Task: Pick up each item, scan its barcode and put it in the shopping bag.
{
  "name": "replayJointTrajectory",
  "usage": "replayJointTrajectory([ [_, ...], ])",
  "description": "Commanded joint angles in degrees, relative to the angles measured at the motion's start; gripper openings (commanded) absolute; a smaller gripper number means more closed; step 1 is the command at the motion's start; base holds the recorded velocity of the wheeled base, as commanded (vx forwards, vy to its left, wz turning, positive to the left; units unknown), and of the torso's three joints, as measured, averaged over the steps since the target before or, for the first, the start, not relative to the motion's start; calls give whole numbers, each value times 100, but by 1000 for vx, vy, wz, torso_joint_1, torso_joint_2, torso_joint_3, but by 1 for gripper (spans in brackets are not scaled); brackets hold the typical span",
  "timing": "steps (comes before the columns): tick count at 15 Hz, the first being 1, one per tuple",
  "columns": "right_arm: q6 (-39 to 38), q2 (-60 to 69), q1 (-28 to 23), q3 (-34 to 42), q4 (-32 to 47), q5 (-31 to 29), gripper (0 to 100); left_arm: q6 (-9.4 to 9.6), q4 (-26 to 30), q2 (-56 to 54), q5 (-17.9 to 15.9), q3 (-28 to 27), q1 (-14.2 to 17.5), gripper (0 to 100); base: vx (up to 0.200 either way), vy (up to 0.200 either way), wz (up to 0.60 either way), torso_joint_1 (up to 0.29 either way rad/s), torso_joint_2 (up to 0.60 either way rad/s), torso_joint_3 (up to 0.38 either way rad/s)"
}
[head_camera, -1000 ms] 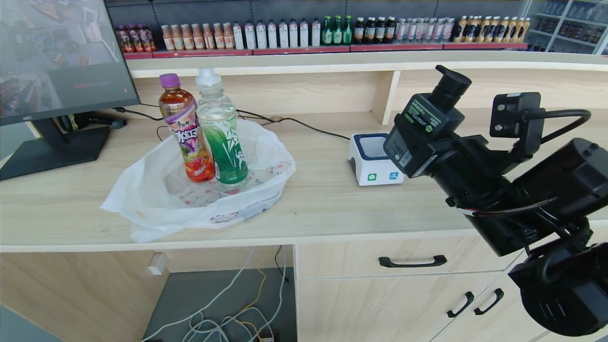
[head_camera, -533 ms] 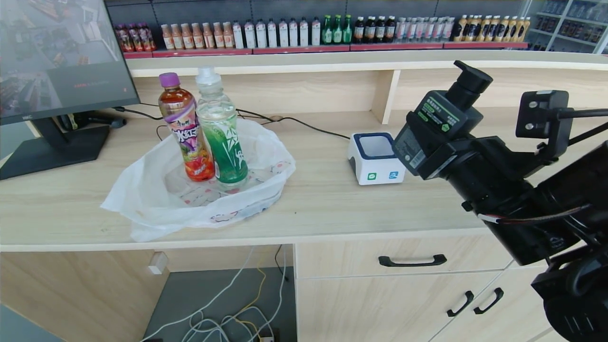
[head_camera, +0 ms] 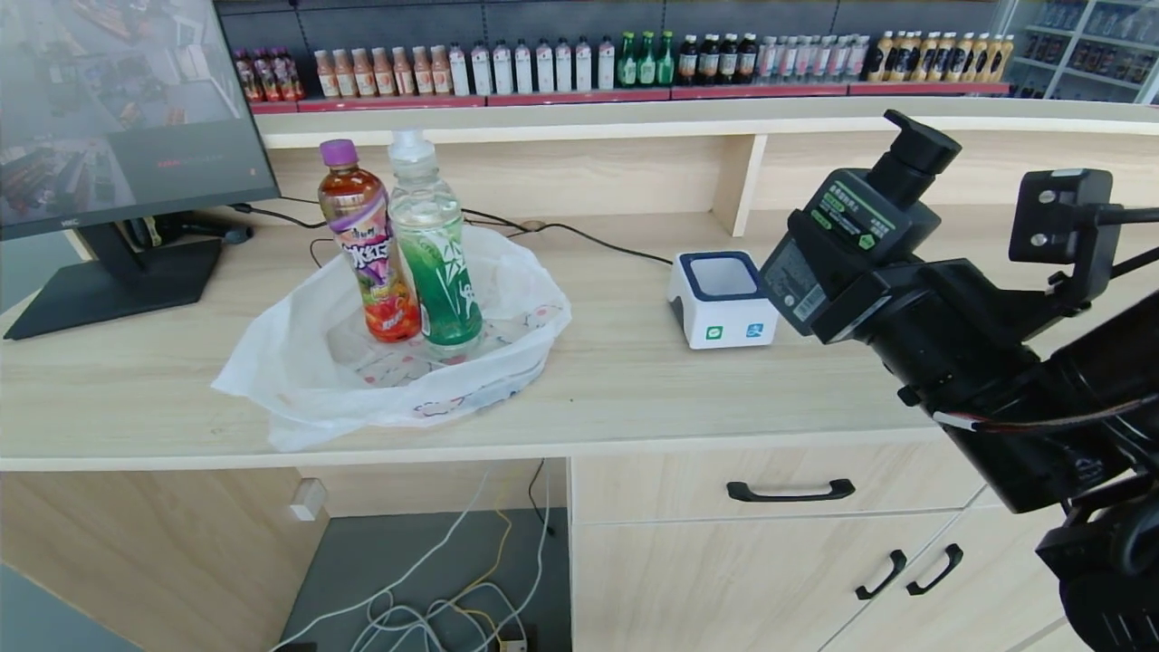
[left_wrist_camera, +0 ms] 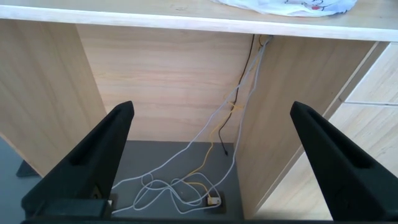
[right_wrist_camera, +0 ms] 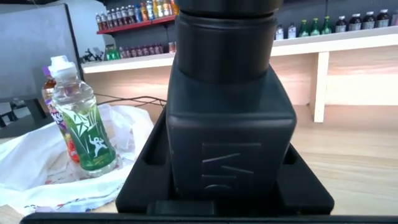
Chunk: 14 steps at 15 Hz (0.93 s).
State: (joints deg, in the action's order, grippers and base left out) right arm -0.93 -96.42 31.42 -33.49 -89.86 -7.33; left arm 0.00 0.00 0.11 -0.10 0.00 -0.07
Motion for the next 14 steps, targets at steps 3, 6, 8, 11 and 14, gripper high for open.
replayJointTrajectory([
  [3, 5, 70, 5, 106, -14, 3, 0, -9, 0, -2, 1, 0, -1, 100, 0, 200, 0, 10, 2, 2],
  [6, 5, 114, 5, 44, -14, 3, 0, -9, 0, -2, 1, 0, -1, 100, 0, 200, 0, 1, 2, 4],
  [8, 5, 105, 14, 35, -14, 3, 0, -18, 0, -2, 1, 0, -1, 100, 0, 200, 0, 5, 0, 0],
  [11, 14, 141, 14, 9, -14, 3, 0, -18, 0, -2, 1, 0, -1, 100, 0, 200, 0, 1, 2, 4],
  [14, 22, 149, 14, 53, -14, 3, 0, -18, 0, -2, 1, 0, -1, 100, 0, 200, 0, 1, 10, 4],
])
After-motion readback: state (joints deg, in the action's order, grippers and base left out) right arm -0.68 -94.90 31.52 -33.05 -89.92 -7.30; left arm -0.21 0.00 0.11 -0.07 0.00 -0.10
